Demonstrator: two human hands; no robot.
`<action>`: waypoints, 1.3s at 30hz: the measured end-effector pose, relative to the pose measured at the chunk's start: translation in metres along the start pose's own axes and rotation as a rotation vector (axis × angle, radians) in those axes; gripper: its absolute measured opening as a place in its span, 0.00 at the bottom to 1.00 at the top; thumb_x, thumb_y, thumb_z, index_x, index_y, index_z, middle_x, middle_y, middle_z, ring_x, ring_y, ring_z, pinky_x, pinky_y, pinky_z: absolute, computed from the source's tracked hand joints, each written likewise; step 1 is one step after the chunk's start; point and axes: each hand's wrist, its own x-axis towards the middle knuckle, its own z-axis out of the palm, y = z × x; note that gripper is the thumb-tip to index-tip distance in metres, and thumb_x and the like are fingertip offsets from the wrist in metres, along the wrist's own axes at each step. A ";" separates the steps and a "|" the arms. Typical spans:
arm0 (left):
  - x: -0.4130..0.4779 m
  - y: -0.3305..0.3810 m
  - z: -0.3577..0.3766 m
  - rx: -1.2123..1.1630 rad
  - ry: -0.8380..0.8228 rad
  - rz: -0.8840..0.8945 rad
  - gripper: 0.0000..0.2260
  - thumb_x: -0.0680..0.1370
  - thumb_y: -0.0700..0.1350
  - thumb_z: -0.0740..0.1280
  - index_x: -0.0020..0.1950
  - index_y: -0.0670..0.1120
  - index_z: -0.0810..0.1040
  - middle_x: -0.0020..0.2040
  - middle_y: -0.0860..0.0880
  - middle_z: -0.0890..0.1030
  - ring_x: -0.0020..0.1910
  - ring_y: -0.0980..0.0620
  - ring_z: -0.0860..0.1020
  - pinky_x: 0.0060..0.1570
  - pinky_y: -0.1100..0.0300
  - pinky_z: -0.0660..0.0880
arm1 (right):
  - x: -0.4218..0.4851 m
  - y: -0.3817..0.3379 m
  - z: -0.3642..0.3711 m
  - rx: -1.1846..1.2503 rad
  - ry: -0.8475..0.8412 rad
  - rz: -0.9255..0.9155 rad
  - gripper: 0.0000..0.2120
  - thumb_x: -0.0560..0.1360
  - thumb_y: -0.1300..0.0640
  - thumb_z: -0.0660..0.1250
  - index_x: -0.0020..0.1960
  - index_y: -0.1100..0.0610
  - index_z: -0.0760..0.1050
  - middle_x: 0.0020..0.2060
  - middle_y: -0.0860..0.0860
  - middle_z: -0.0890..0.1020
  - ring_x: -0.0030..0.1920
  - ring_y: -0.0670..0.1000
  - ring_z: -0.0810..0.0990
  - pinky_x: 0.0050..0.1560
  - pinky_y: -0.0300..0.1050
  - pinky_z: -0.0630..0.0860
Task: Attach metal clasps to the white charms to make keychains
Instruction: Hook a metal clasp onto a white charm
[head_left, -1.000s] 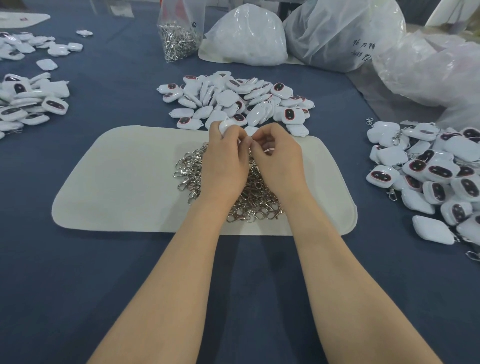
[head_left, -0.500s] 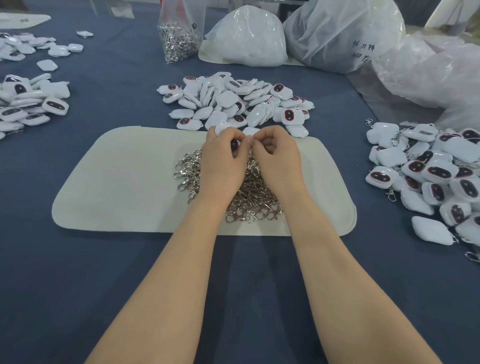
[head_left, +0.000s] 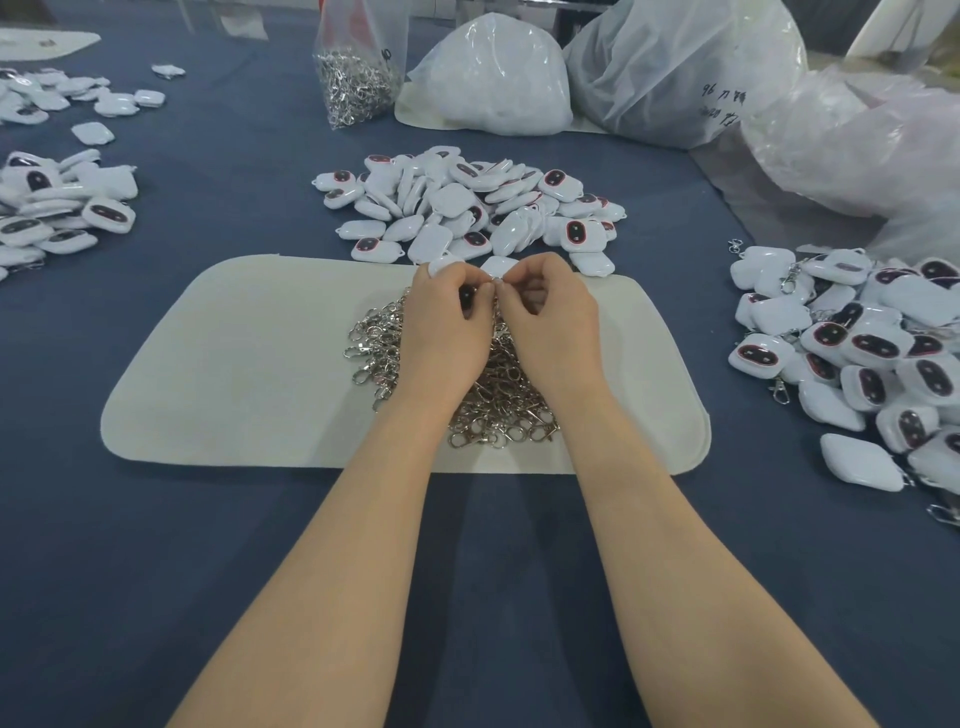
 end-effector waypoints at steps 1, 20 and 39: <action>0.000 0.000 0.000 0.002 0.007 0.001 0.04 0.78 0.42 0.64 0.48 0.47 0.78 0.49 0.50 0.72 0.40 0.58 0.73 0.41 0.74 0.65 | 0.000 0.000 0.000 0.003 0.004 -0.004 0.06 0.74 0.65 0.67 0.44 0.55 0.72 0.36 0.41 0.76 0.35 0.35 0.73 0.40 0.28 0.71; -0.003 0.004 -0.001 0.070 0.034 0.015 0.06 0.79 0.41 0.63 0.50 0.44 0.79 0.49 0.48 0.71 0.44 0.52 0.72 0.45 0.65 0.66 | -0.004 0.000 0.003 -0.007 -0.008 -0.020 0.07 0.74 0.66 0.66 0.44 0.56 0.72 0.38 0.47 0.77 0.38 0.43 0.75 0.42 0.31 0.72; -0.005 0.004 -0.002 0.080 0.039 0.121 0.06 0.79 0.41 0.63 0.50 0.44 0.79 0.49 0.49 0.68 0.35 0.58 0.71 0.40 0.66 0.65 | -0.001 -0.003 -0.002 0.050 -0.024 0.061 0.10 0.73 0.65 0.66 0.40 0.52 0.69 0.35 0.44 0.75 0.35 0.41 0.73 0.40 0.33 0.71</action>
